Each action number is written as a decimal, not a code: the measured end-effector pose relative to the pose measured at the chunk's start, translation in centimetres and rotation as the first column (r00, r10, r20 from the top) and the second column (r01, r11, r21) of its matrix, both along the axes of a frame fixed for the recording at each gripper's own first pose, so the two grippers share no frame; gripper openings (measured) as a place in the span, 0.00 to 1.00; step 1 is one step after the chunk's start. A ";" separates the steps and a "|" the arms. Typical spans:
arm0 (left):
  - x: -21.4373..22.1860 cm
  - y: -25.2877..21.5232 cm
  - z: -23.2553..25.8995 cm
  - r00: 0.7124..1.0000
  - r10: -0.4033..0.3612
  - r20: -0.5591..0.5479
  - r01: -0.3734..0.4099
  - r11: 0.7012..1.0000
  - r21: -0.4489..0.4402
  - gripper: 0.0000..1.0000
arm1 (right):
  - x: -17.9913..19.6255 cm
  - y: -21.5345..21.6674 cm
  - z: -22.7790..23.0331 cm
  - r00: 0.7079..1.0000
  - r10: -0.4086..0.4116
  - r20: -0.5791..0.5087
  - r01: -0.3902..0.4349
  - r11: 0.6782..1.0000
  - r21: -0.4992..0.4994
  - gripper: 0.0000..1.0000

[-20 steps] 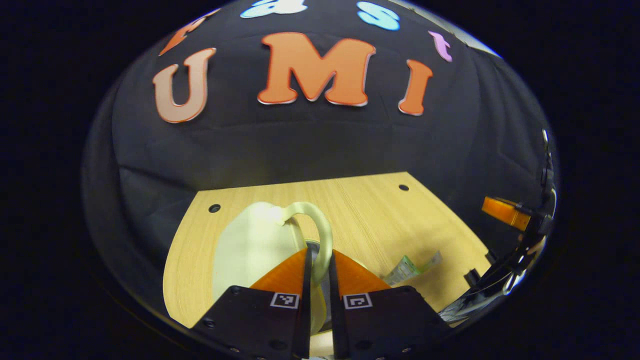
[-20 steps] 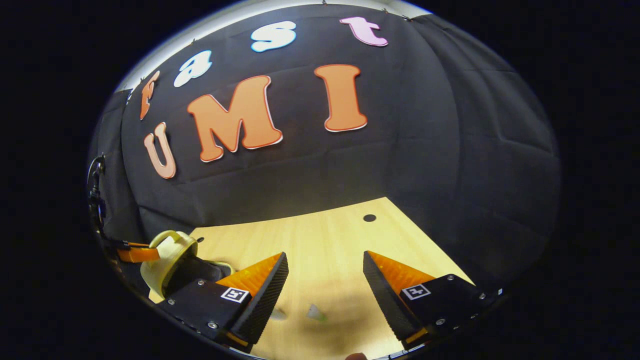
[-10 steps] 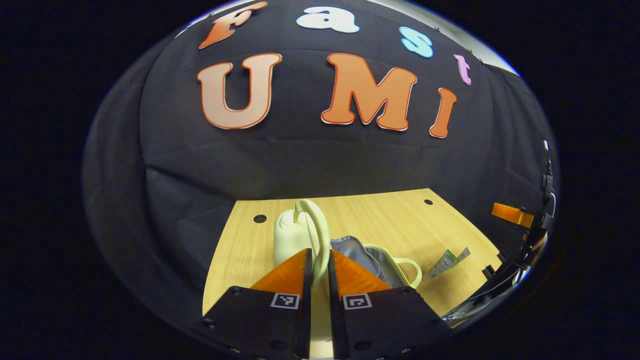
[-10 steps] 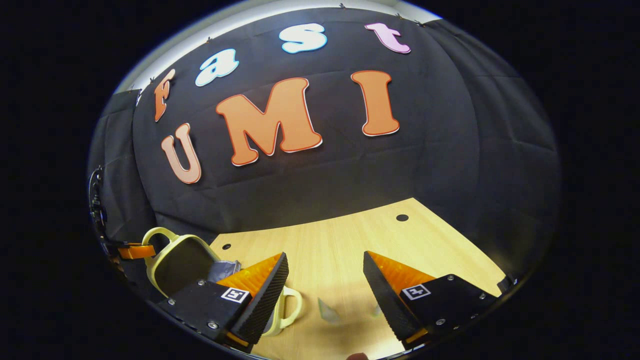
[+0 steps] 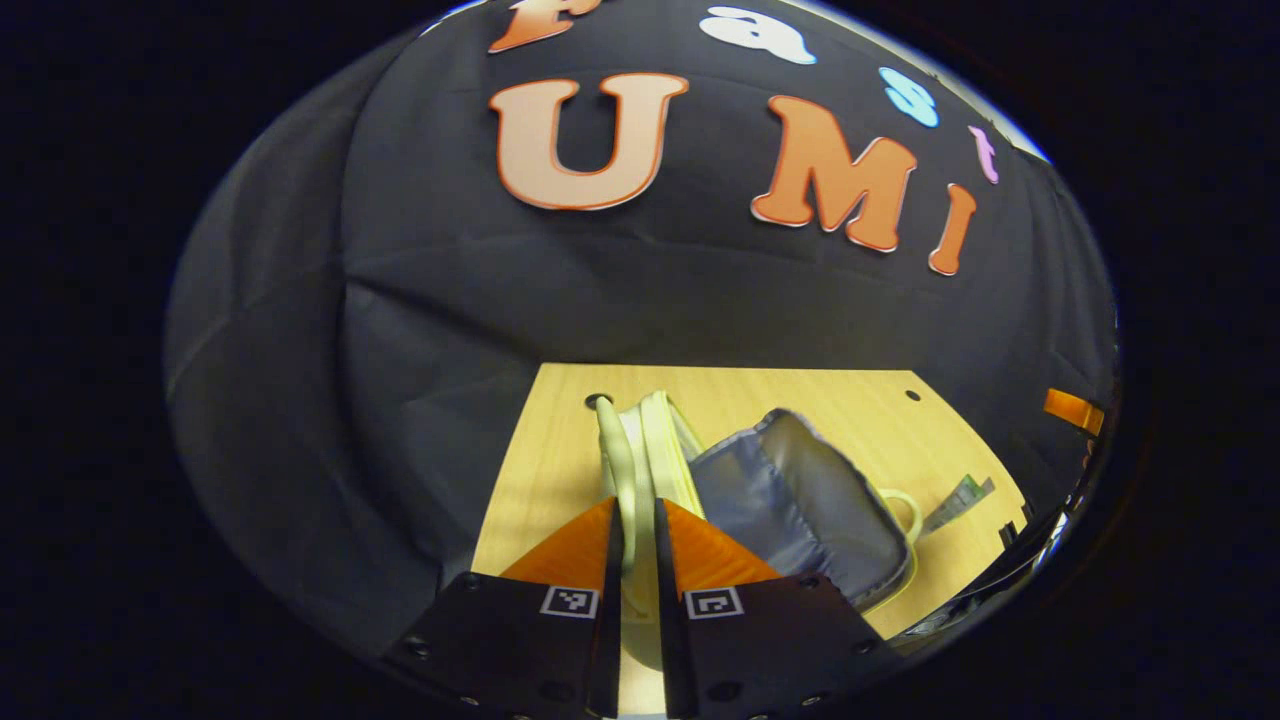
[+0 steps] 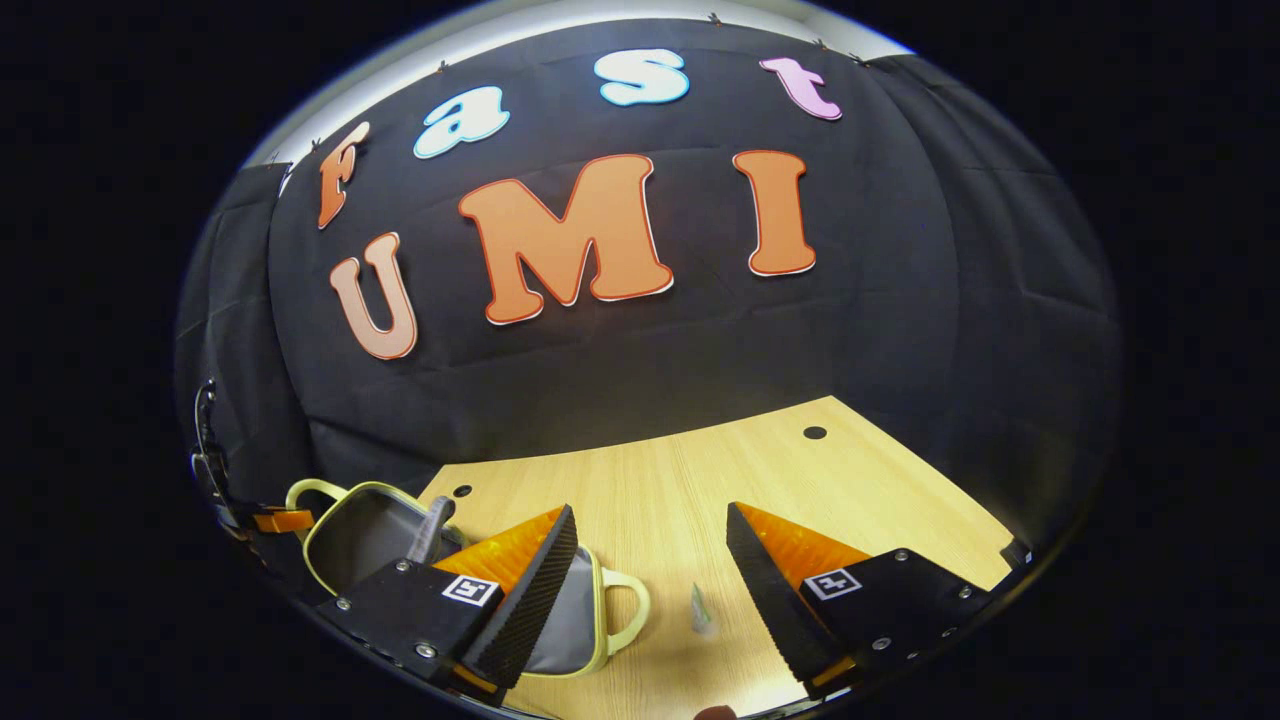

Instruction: First open the suitcase, pack the skin care products into it, and then close the suitcase.

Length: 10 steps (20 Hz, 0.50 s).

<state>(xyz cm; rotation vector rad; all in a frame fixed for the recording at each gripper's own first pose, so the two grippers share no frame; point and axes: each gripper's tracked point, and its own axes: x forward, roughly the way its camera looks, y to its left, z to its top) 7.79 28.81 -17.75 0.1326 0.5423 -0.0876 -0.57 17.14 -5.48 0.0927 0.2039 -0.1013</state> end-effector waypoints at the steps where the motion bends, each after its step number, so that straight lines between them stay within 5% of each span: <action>1: 0.1 1.8 -1.1 1.000 0.027 -0.012 -0.027 1.000 -0.006 0.17 | 0.2 0.4 -0.1 1.000 0.004 -0.006 -0.004 1.000 -0.001 0.95; 4: 0.8 7.0 -5.1 0.990 0.132 -0.056 -0.135 0.990 -0.048 0.17 | 0.6 1.8 -0.3 0.999 0.026 -0.021 -0.026 1.000 -0.001 0.95; 5: 1.5 8.1 -7.0 0.985 0.158 -0.075 -0.165 0.982 -0.097 0.06 | 0.6 2.0 -0.3 0.999 0.027 -0.022 -0.027 1.000 -0.008 0.95; 6: 1.8 9.2 -9.0 0.977 0.186 -0.103 -0.199 0.970 -0.137 0.07 | 0.7 2.2 -0.4 0.999 0.027 -0.025 -0.028 1.000 -0.014 0.95; 10: 1.1 12.7 -16.3 0.921 0.280 -0.270 -0.351 0.898 -0.267 0.07 | 0.9 2.7 -1.0 0.998 0.035 -0.048 -0.036 0.999 -0.027 0.95</action>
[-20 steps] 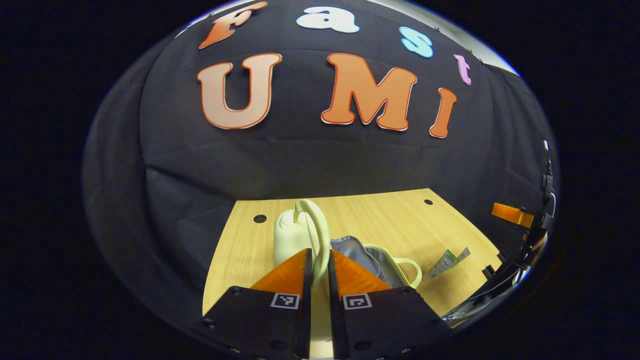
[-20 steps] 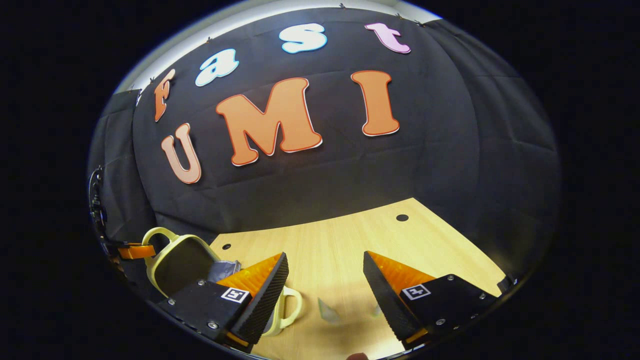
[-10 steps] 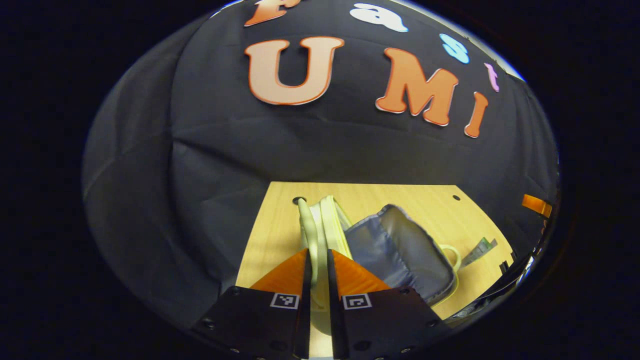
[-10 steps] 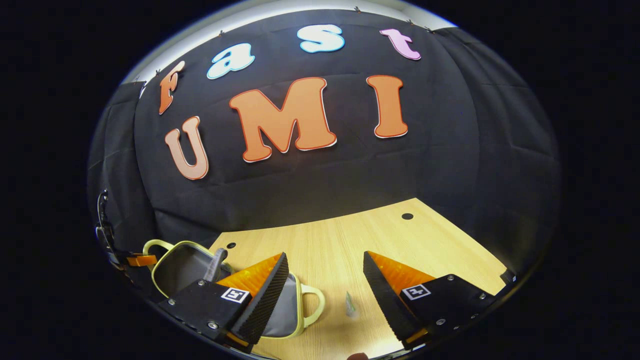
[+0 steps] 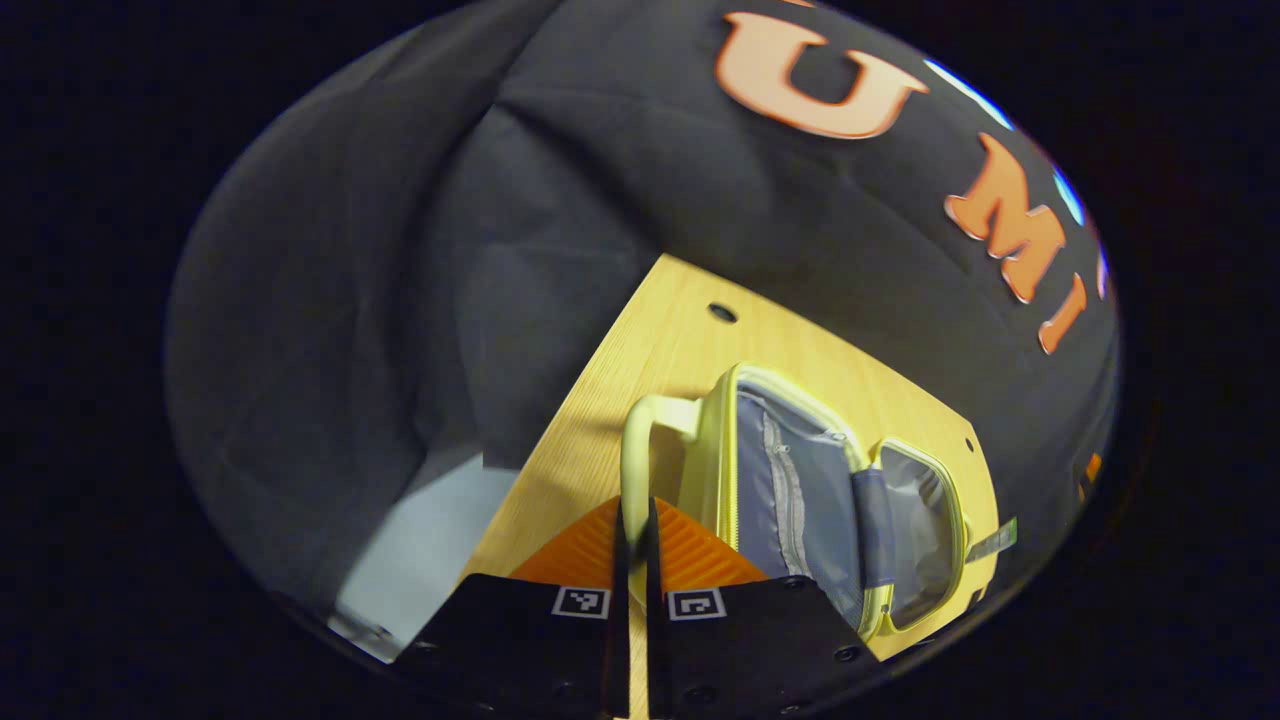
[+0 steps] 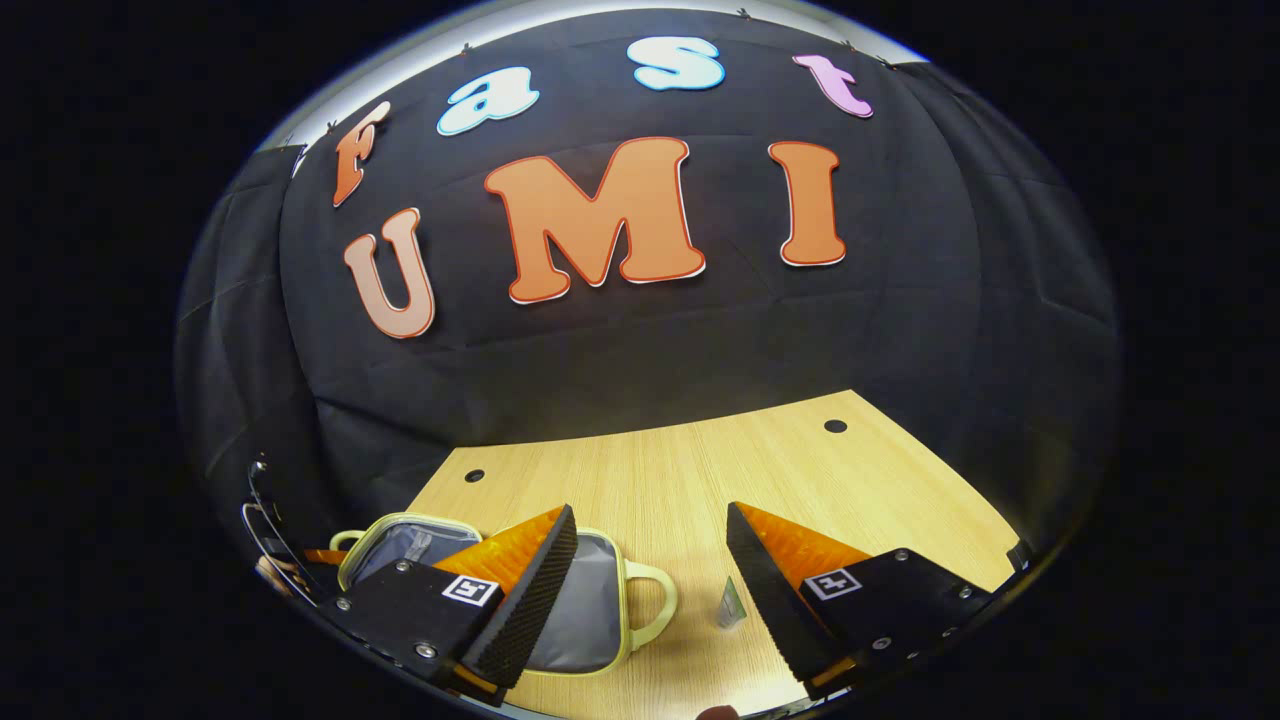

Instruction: First open the suitcase, pack the skin care products into it, and then close the suitcase.

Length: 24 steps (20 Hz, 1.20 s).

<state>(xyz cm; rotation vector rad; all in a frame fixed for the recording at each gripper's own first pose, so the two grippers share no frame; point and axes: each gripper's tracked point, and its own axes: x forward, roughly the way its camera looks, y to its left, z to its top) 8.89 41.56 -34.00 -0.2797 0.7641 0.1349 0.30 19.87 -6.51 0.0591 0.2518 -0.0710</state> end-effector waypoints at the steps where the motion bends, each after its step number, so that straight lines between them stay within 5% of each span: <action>1: -0.1 0.2 -1.3 1.000 0.017 -0.013 -0.017 0.999 -0.028 0.07 | 0.0 0.1 0.0 1.000 0.001 0.000 -0.001 1.000 -0.001 0.95; 5: -0.1 0.3 -2.6 0.999 0.017 -0.033 -0.018 1.000 -0.025 0.07 | 0.1 0.2 -0.2 1.000 0.011 -0.003 -0.011 1.000 -0.014 0.95; 9: 0.0 2.8 -0.7 0.999 0.045 -0.021 -0.041 0.989 0.140 0.22 | 0.1 -0.4 0.0 1.000 -0.012 0.013 0.012 1.000 -0.017 0.95; 13: 0.3 1.8 5.1 0.995 0.022 0.100 -0.046 0.969 0.243 0.95 | -0.1 -2.6 -0.4 1.000 -0.024 0.017 0.024 0.999 -0.029 0.95; 18: 1.5 -6.5 13.0 0.963 -0.053 0.263 -0.046 0.933 0.356 0.96 | -0.4 -5.5 -1.0 1.000 -0.023 0.017 0.024 0.999 -0.046 0.95; 24: 1.6 -23.9 17.6 0.901 -0.241 0.360 0.095 0.920 0.380 0.98 | -0.9 -11.8 -1.9 1.000 -0.026 -0.002 0.025 0.996 -0.087 0.95</action>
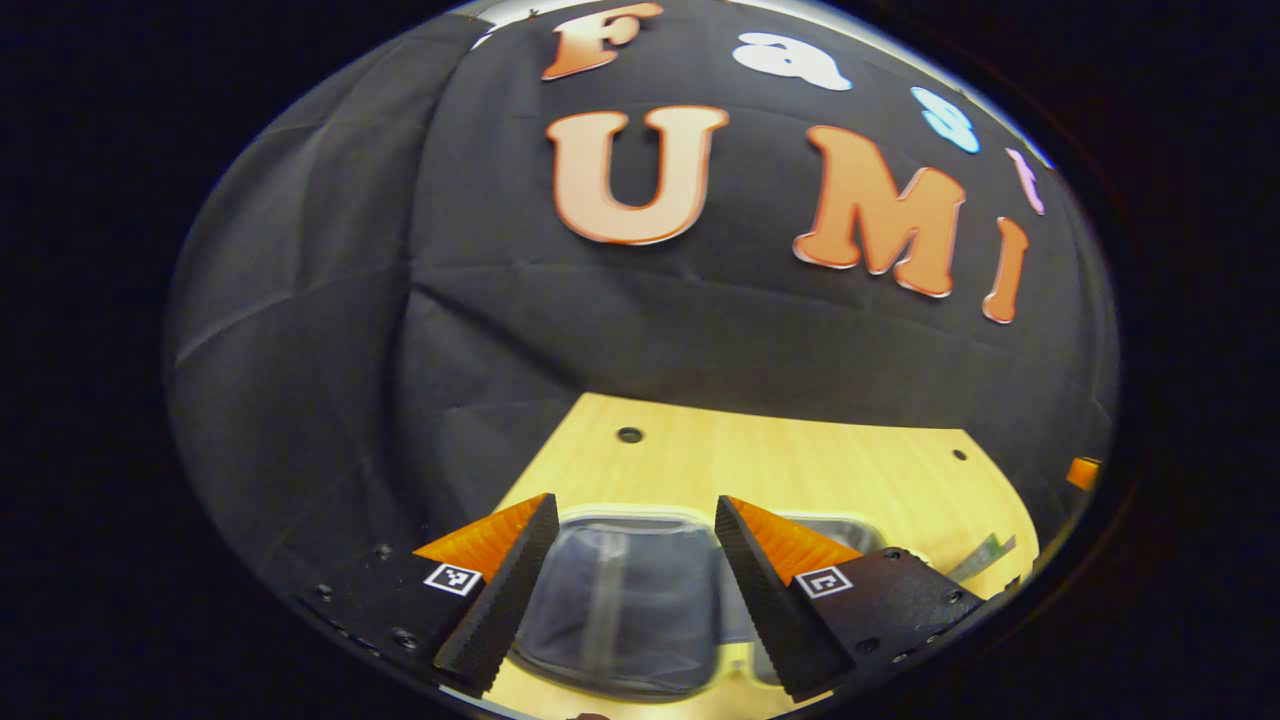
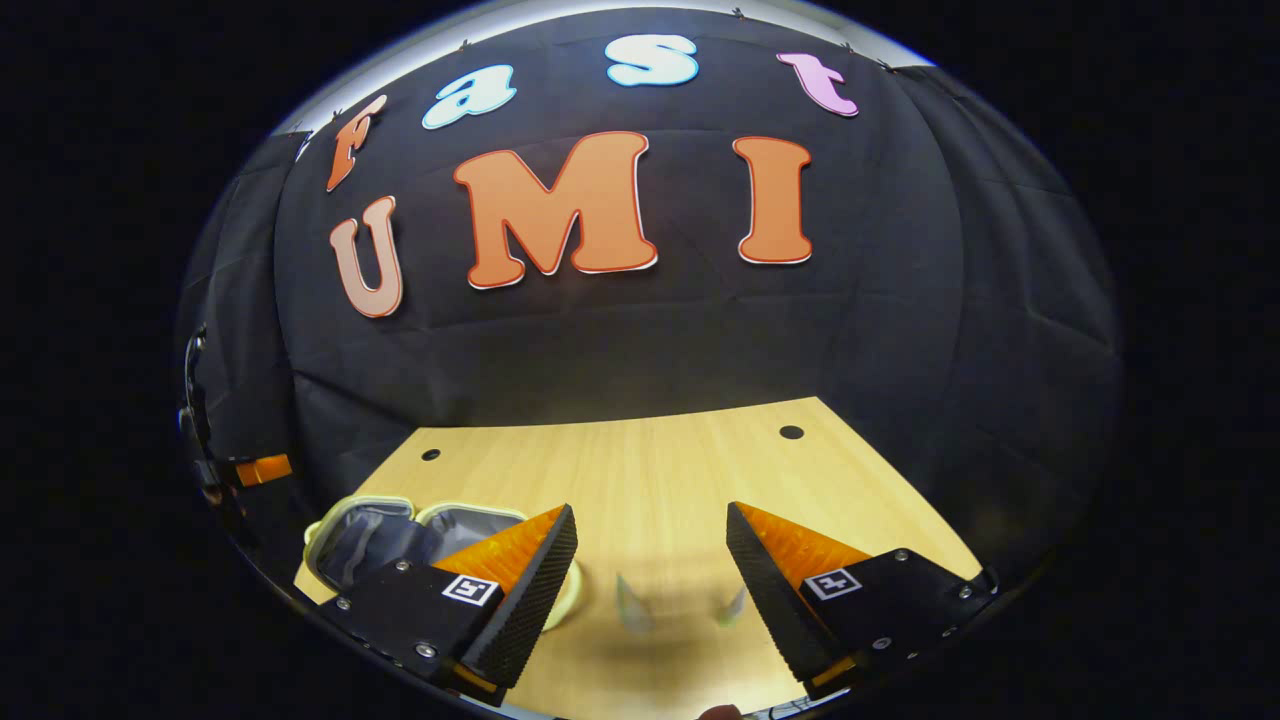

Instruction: First open the suitcase, pack the skin care products into it, and then close the suitcase.

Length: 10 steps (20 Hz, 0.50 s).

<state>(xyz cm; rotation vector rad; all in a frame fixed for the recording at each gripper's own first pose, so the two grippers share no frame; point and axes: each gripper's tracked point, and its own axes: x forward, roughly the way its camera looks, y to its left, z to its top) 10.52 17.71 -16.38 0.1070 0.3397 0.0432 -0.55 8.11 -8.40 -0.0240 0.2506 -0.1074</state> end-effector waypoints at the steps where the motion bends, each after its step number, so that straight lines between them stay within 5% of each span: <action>1: 0.3 -2.8 0.5 1.000 -0.023 0.016 0.023 1.000 0.013 0.98 | 0.0 -1.2 -0.1 1.000 -0.006 -0.004 0.006 1.000 -0.002 0.95; 5: -0.2 -14.4 0.0 0.989 -0.136 0.061 0.132 0.989 0.060 0.98 | -0.4 -5.9 -0.9 0.999 -0.024 -0.024 0.024 1.000 0.015 0.95; 10: -1.3 -28.8 -5.6 0.960 -0.279 0.025 0.279 0.960 0.005 0.98 | -1.4 -11.3 -2.1 0.997 -0.052 -0.057 0.052 0.999 0.008 0.95</action>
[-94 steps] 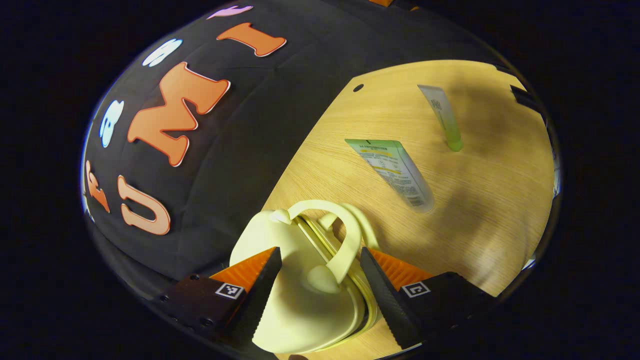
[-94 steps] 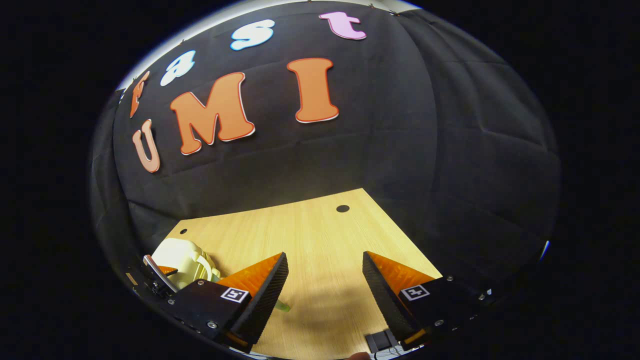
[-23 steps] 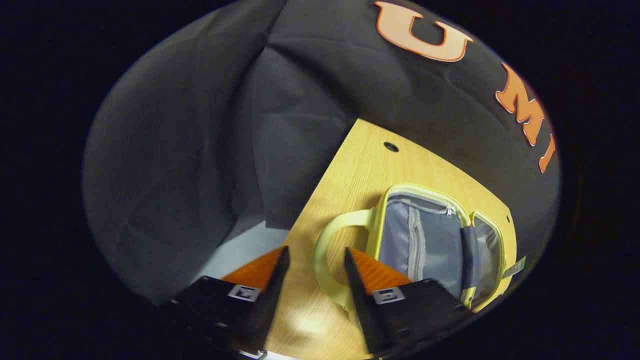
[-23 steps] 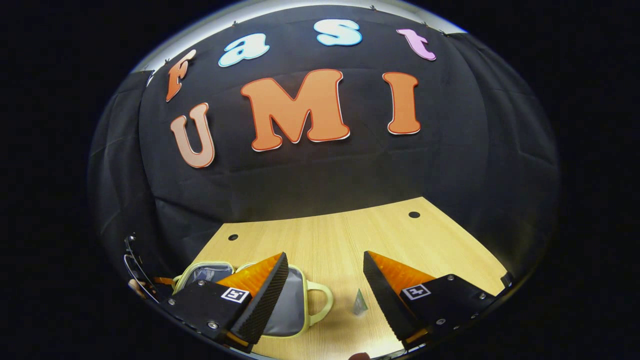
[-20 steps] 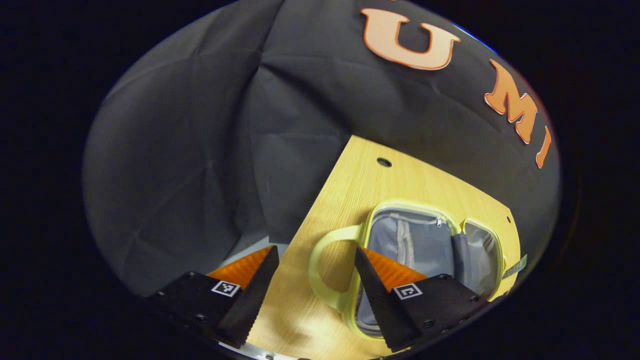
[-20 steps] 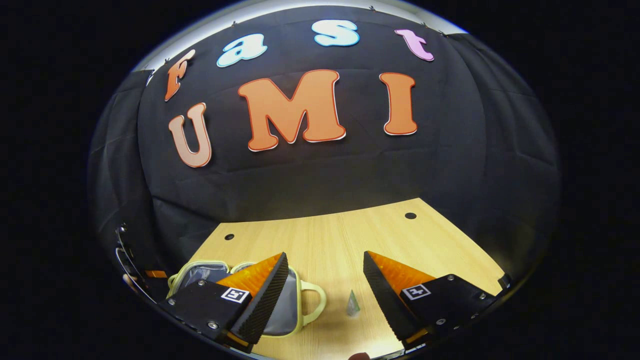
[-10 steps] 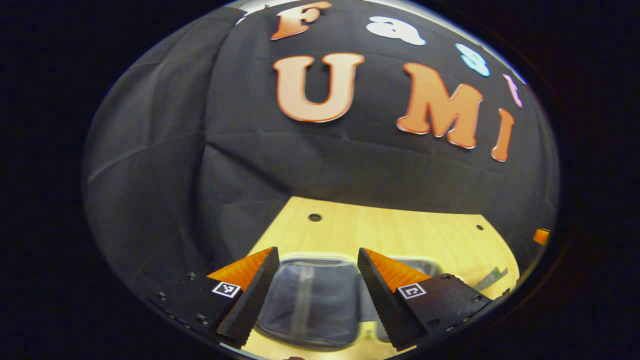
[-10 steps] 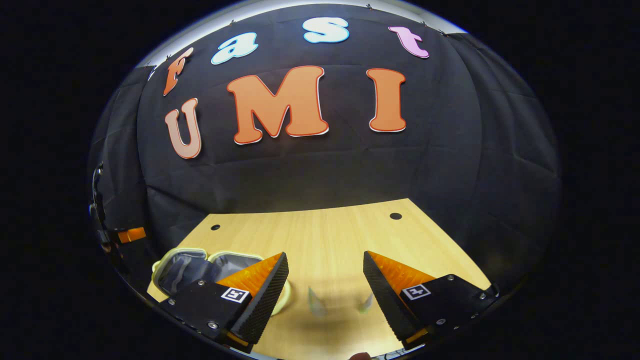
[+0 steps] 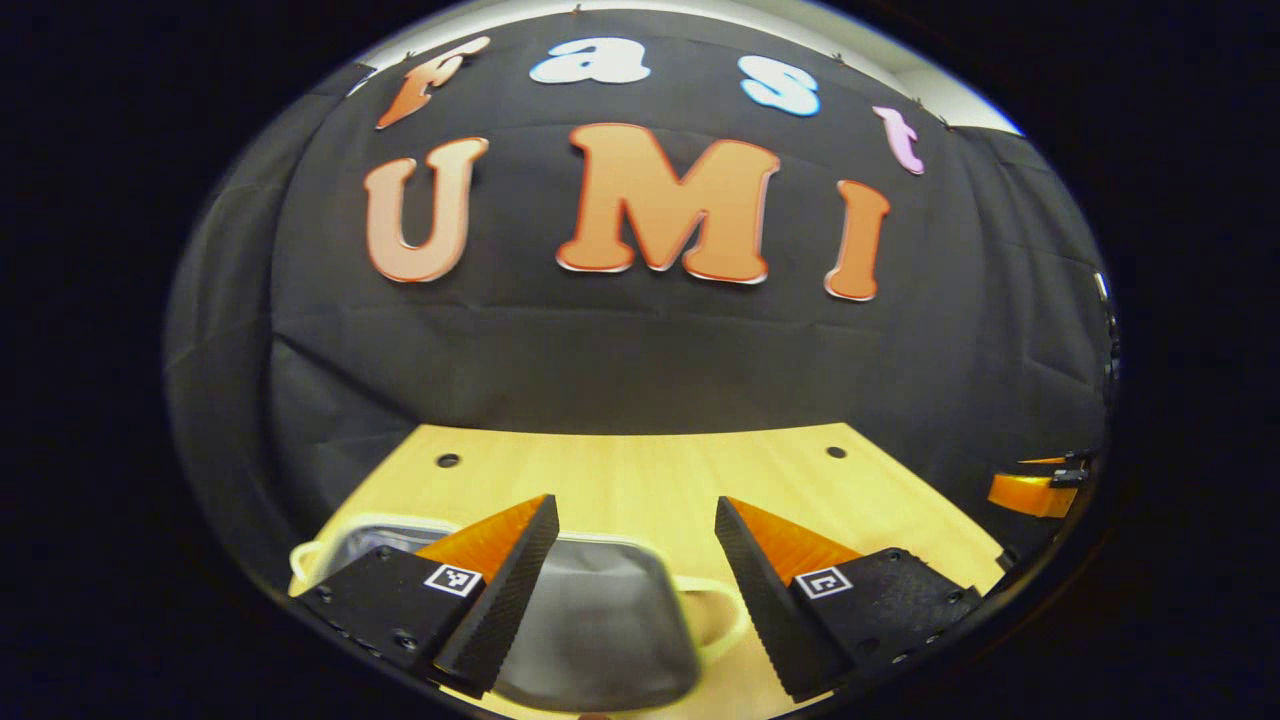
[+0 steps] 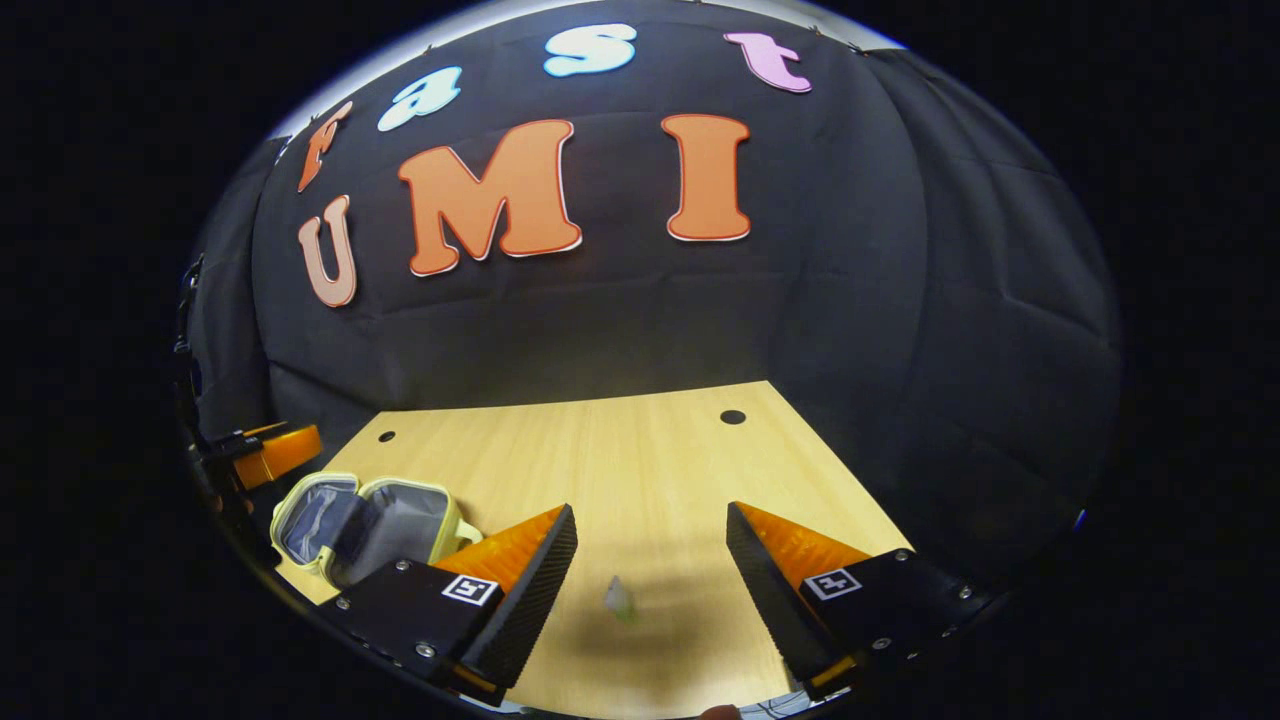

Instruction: First open the suitcase, pack the skin care products into it, and then close the suitcase.

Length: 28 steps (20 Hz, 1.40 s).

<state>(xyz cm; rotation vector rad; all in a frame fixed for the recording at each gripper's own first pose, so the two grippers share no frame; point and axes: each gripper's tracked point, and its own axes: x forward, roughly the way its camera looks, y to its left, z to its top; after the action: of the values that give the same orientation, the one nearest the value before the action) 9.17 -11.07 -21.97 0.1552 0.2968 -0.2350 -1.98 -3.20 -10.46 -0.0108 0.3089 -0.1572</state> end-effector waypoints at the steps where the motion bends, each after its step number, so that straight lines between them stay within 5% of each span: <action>1: -0.3 -2.4 -1.2 0.999 -0.035 -0.018 0.035 0.999 0.001 0.96 | -0.3 -1.1 -0.2 1.000 -0.007 -0.008 0.007 1.000 0.001 0.95; 7: -1.0 -10.6 -9.2 0.988 -0.105 -0.110 0.114 0.991 0.076 0.98 | -1.3 -7.3 -0.8 0.998 -0.057 -0.024 0.057 0.998 -0.026 0.95; 18: -1.3 -10.6 -23.1 0.954 -0.016 -0.298 0.071 0.982 0.172 0.98 | 0.9 -10.8 -3.8 0.995 -0.011 -0.098 0.007 0.999 -0.038 0.96; 22: -1.4 -10.3 -24.5 0.955 -0.009 -0.296 0.069 0.979 0.191 0.41 | 1.6 -9.7 -4.6 0.993 0.024 -0.118 -0.030 0.998 -0.049 0.96; 28: -3.1 -8.8 -19.7 0.949 -0.026 -0.315 0.078 0.985 0.154 0.35 | 2.1 -3.9 -5.1 0.985 0.125 -0.119 -0.131 0.990 -0.045 0.96</action>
<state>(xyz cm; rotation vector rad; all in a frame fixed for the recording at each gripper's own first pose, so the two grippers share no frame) 6.09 -19.83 -41.67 0.2910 0.6289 -0.2881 0.10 -7.11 -15.59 -0.0917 0.4187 -0.0365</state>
